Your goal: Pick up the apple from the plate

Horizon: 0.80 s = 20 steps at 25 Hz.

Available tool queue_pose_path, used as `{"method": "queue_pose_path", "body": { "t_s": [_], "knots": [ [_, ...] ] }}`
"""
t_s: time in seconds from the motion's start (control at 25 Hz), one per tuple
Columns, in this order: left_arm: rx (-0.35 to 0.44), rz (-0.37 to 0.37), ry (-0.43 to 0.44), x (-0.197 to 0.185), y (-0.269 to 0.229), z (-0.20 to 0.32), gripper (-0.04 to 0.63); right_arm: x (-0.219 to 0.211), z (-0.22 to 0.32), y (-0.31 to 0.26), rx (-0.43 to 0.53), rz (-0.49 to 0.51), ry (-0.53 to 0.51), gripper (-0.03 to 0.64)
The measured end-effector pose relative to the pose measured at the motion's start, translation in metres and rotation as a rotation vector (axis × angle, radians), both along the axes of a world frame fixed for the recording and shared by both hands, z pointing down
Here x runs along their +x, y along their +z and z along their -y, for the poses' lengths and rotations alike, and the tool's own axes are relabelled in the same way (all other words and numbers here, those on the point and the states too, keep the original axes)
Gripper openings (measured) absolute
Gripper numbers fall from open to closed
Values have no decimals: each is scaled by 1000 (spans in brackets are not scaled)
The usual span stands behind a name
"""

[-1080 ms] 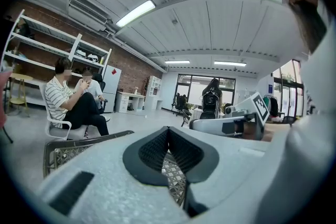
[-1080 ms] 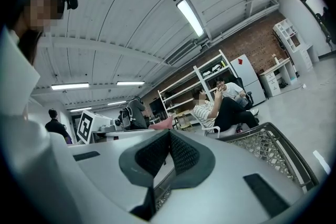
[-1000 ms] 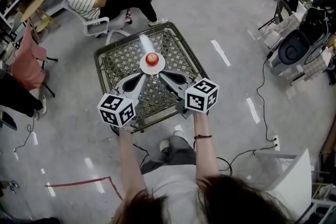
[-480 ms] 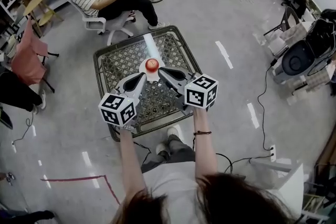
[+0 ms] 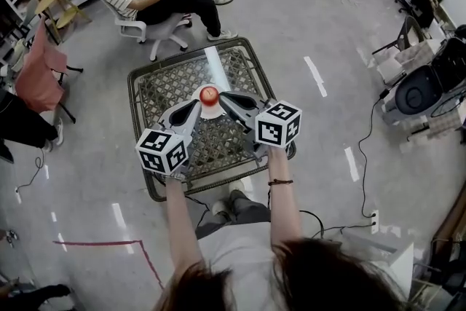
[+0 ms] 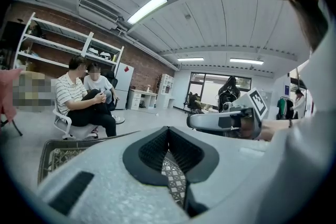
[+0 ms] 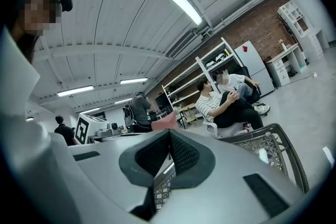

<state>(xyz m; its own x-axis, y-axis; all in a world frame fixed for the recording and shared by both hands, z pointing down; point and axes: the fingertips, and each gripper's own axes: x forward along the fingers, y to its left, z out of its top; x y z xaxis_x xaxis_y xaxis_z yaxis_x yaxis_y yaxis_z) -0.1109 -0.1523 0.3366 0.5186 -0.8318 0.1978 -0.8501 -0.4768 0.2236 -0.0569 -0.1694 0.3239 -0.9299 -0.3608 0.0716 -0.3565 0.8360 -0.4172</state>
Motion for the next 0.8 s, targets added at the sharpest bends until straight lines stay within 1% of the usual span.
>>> {"method": "queue_pose_path", "body": {
  "t_s": [0.36, 0.6, 0.8],
  "knots": [
    [-22, -17, -68, -11, 20, 9, 11, -10, 12, 22, -38, -18, -33, 9],
    [-62, 6, -84, -13, 39, 13, 11, -15, 17, 36, -65, -25, -33, 9],
    [-104, 22, -92, -18, 64, 27, 11, -20, 34, 54, -103, -13, -1, 9]
  ]
}}
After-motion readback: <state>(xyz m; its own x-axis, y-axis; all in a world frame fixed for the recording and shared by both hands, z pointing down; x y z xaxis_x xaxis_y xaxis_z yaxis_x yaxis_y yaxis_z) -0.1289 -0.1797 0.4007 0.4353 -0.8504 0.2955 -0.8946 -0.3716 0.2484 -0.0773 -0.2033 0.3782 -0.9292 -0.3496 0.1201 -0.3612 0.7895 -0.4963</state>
